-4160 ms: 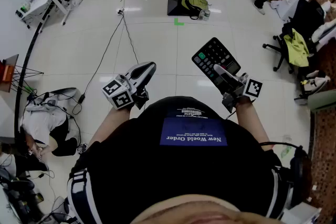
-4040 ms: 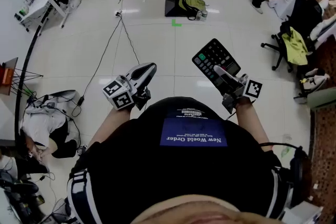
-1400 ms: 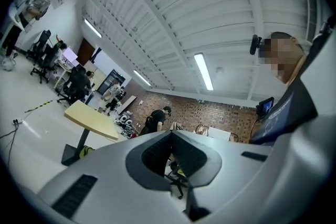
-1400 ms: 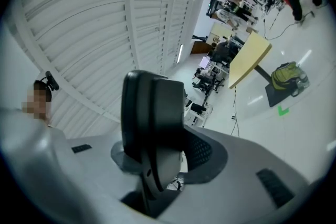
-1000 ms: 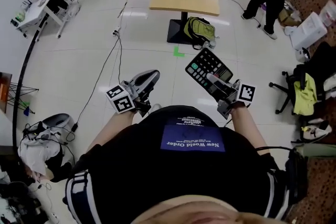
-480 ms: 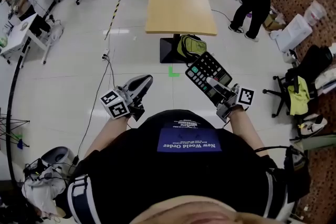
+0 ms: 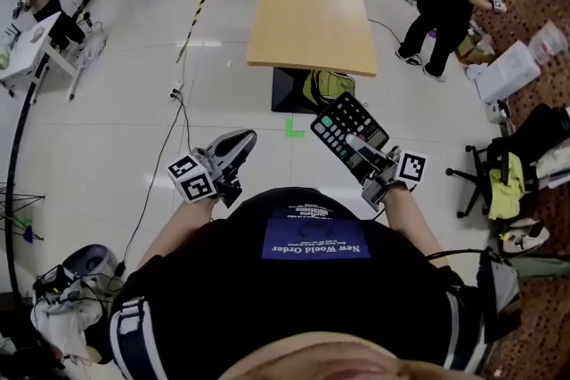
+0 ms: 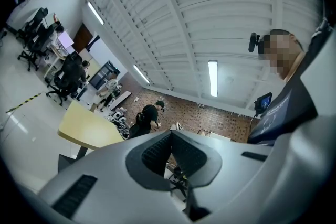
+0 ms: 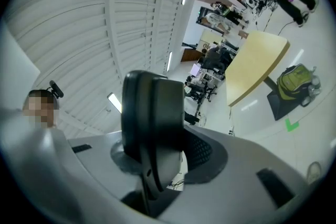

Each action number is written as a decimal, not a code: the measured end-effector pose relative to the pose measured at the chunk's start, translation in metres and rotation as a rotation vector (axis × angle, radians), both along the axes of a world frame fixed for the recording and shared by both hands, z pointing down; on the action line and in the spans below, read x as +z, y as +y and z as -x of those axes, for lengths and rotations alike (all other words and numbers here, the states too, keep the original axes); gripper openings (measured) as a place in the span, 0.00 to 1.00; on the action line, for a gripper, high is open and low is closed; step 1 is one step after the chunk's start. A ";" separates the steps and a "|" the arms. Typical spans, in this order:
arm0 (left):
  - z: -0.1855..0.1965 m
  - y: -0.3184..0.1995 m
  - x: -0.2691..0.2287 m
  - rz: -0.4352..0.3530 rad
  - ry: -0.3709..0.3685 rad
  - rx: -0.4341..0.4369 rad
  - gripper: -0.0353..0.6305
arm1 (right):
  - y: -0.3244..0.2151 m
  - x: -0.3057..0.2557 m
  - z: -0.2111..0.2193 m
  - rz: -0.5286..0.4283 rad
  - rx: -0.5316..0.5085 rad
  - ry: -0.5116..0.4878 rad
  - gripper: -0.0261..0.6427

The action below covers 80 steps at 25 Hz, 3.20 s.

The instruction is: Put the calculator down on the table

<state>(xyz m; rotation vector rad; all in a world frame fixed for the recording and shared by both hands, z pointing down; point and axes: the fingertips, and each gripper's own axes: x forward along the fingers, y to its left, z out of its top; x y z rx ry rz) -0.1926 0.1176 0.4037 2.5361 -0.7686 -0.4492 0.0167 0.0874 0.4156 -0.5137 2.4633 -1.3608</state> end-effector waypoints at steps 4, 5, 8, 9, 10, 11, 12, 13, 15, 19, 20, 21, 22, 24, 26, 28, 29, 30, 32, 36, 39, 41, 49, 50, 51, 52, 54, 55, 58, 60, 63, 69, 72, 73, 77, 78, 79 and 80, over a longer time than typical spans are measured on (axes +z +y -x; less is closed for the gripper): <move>-0.025 -0.051 -0.015 -0.019 -0.025 -0.072 0.06 | -0.064 -0.002 -0.017 -0.013 -0.083 0.002 0.23; -0.032 -0.064 -0.019 -0.024 -0.018 -0.089 0.06 | -0.079 -0.004 -0.021 -0.010 -0.105 0.006 0.23; -0.054 -0.093 -0.025 -0.032 -0.013 -0.120 0.06 | -0.111 -0.005 -0.031 -0.018 -0.173 0.027 0.23; -0.060 -0.100 -0.025 -0.031 -0.013 -0.131 0.06 | -0.119 -0.005 -0.034 -0.026 -0.193 0.031 0.23; -0.066 -0.108 -0.025 -0.030 -0.010 -0.142 0.06 | -0.127 -0.005 -0.038 -0.030 -0.208 0.033 0.23; -0.074 -0.116 -0.026 -0.028 -0.006 -0.151 0.06 | -0.137 -0.005 -0.044 -0.030 -0.220 0.032 0.23; -0.083 -0.125 -0.027 -0.025 -0.005 -0.157 0.06 | -0.148 -0.004 -0.051 -0.027 -0.230 0.028 0.23; -0.093 -0.135 -0.028 -0.022 -0.007 -0.161 0.06 | -0.160 -0.004 -0.058 -0.023 -0.238 0.023 0.23; -0.107 -0.153 -0.028 -0.012 -0.025 -0.161 0.06 | -0.183 -0.004 -0.069 -0.016 -0.245 0.010 0.23; -0.103 -0.184 -0.020 0.018 -0.039 -0.163 0.06 | -0.214 0.002 -0.070 -0.004 -0.239 -0.004 0.23; -0.100 -0.192 -0.018 0.021 -0.033 -0.160 0.06 | -0.220 0.005 -0.069 0.000 -0.233 -0.001 0.23; -0.099 -0.199 -0.017 0.022 -0.026 -0.155 0.06 | -0.227 0.008 -0.067 0.003 -0.226 0.004 0.23; -0.098 -0.207 -0.015 0.021 -0.021 -0.146 0.06 | -0.233 0.009 -0.066 0.005 -0.218 0.009 0.23; -0.094 -0.226 -0.011 0.017 -0.015 -0.121 0.06 | -0.247 0.012 -0.061 0.005 -0.202 0.019 0.23; -0.084 -0.251 -0.009 0.008 -0.002 -0.089 0.06 | -0.265 0.011 -0.052 -0.006 -0.177 0.035 0.23; -0.073 -0.282 -0.011 -0.009 0.017 -0.042 0.06 | -0.290 0.004 -0.043 -0.029 -0.139 0.053 0.23; -0.068 -0.299 -0.012 -0.015 0.023 -0.015 0.06 | -0.303 -0.001 -0.038 -0.036 -0.114 0.054 0.23; -0.062 -0.315 -0.013 -0.016 0.024 0.012 0.06 | -0.315 -0.005 -0.032 -0.033 -0.087 0.047 0.23; -0.045 -0.342 -0.017 -0.017 0.013 0.058 0.06 | -0.332 -0.012 -0.015 -0.022 -0.047 0.031 0.23; -0.019 -0.379 -0.024 -0.029 -0.002 0.119 0.06 | -0.356 -0.009 0.011 -0.013 -0.001 0.046 0.23; -0.013 -0.398 -0.018 -0.016 0.001 0.160 0.06 | -0.364 0.001 0.021 0.015 0.023 0.062 0.23; -0.003 -0.423 -0.015 0.001 0.009 0.179 0.06 | -0.380 0.005 0.034 0.037 0.025 0.087 0.23; 0.001 -0.470 0.010 0.058 0.015 0.163 0.06 | -0.436 0.029 0.031 0.098 0.018 0.101 0.23; -0.005 -0.479 0.011 0.064 0.011 0.159 0.06 | -0.447 0.032 0.026 0.104 0.012 0.100 0.23; -0.013 -0.489 0.011 0.066 0.005 0.154 0.06 | -0.458 0.035 0.019 0.109 0.002 0.099 0.23; -0.024 -0.501 0.010 0.066 -0.003 0.147 0.06 | -0.471 0.038 0.010 0.112 -0.012 0.097 0.23; -0.047 -0.526 0.007 0.059 -0.027 0.120 0.06 | -0.500 0.044 -0.008 0.120 -0.050 0.078 0.23; -0.056 -0.539 0.005 0.057 -0.037 0.100 0.06 | -0.514 0.047 -0.016 0.128 -0.071 0.066 0.23; -0.074 -0.559 -0.002 0.059 -0.031 0.034 0.06 | -0.538 0.063 -0.029 0.162 -0.137 0.066 0.23; -0.084 -0.568 -0.003 0.069 -0.024 0.000 0.06 | -0.549 0.074 -0.033 0.174 -0.193 0.091 0.23; -0.099 -0.590 -0.002 0.119 -0.029 -0.053 0.06 | -0.572 0.086 -0.038 0.199 -0.278 0.084 0.23; -0.113 -0.622 0.014 0.191 -0.057 -0.050 0.06 | -0.614 0.117 -0.041 0.277 -0.306 0.086 0.23; -0.108 -0.622 0.027 0.207 -0.060 -0.019 0.06 | -0.618 0.128 -0.045 0.263 -0.269 0.118 0.23; -0.107 -0.625 0.032 0.208 -0.057 -0.001 0.06 | -0.622 0.133 -0.045 0.259 -0.252 0.129 0.23; -0.113 -0.645 0.050 0.202 -0.051 0.100 0.06 | -0.640 0.156 -0.059 0.344 -0.142 0.218 0.23; -0.115 -0.651 0.052 0.201 -0.047 0.125 0.06 | -0.645 0.155 -0.059 0.347 -0.137 0.203 0.23; -0.117 -0.658 0.053 0.200 -0.043 0.146 0.06 | -0.649 0.151 -0.056 0.338 -0.145 0.169 0.23; -0.116 -0.664 0.054 0.199 -0.039 0.162 0.06 | -0.652 0.151 -0.056 0.339 -0.149 0.158 0.23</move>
